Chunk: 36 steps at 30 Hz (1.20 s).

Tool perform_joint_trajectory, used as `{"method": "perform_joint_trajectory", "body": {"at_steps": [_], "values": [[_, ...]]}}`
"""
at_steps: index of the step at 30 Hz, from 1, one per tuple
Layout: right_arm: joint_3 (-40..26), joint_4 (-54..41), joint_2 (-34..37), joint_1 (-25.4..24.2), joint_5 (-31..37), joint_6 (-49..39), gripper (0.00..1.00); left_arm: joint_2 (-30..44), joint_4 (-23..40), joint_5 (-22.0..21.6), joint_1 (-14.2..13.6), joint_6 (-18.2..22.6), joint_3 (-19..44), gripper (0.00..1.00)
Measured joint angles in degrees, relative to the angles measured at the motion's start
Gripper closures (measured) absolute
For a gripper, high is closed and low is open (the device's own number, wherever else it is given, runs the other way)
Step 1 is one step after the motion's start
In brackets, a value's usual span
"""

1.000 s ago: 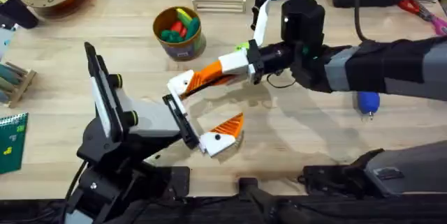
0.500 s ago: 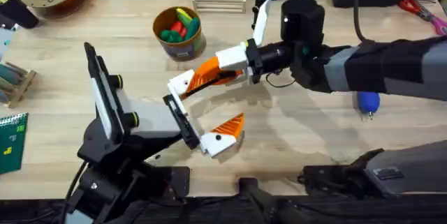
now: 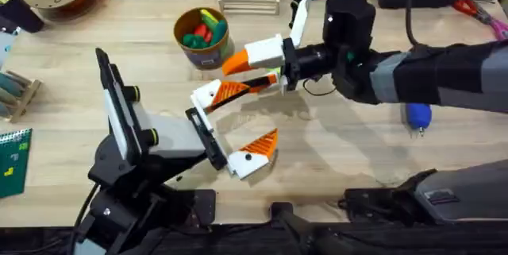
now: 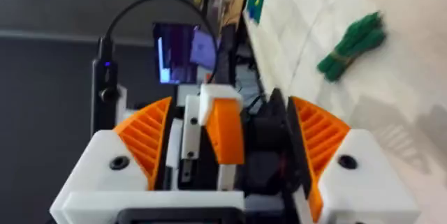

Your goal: Pick up the gripper from the table and insert it into the empty holder that is missing its gripper. Then pick up a screw, insert it into the mounting hole, and use the screwdriver to tighten it. Finally, clean up the table by picking up the vegetable and placing it into the bucket.

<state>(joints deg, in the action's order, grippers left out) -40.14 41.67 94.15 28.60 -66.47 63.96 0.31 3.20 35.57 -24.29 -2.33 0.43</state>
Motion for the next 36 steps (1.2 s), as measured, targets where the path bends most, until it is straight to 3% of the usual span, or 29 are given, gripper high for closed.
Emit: {"method": "perform_joint_trajectory", "body": {"at_steps": [2,6,10,16,23,29,36], "values": [[-0.02,-0.35,0.00,-0.89,1.64,-1.55,0.115,0.01,0.00,0.02,0.00,0.00,0.00,0.014],[-6.47,-14.54,0.00,-7.13,6.23,-10.43,0.111,0.00,0.00,0.20,0.00,0.00,-0.02,0.014],[-17.52,-35.34,0.00,-10.36,11.58,-21.60,0.107,0.01,0.00,0.22,0.00,0.02,0.00,0.014],[-30.84,-62.01,0.00,-9.76,27.25,-40.96,0.106,0.00,0.00,0.24,0.00,0.17,0.00,0.014],[-36.81,-75.56,0.37,-5.98,46.17,-55.24,0.105,0.01,0.00,0.24,0.00,0.17,0.00,0.014],[-43.97,-83.19,5.83,-1.48,53.25,-61.96,0.105,0.01,0.00,0.24,0.00,0.18,0.00,0.014],[-44.50,-84.35,11.34,3.33,61.33,-68.02,0.144,0.00,0.00,0.24,0.00,0.19,0.00,0.014]]}}
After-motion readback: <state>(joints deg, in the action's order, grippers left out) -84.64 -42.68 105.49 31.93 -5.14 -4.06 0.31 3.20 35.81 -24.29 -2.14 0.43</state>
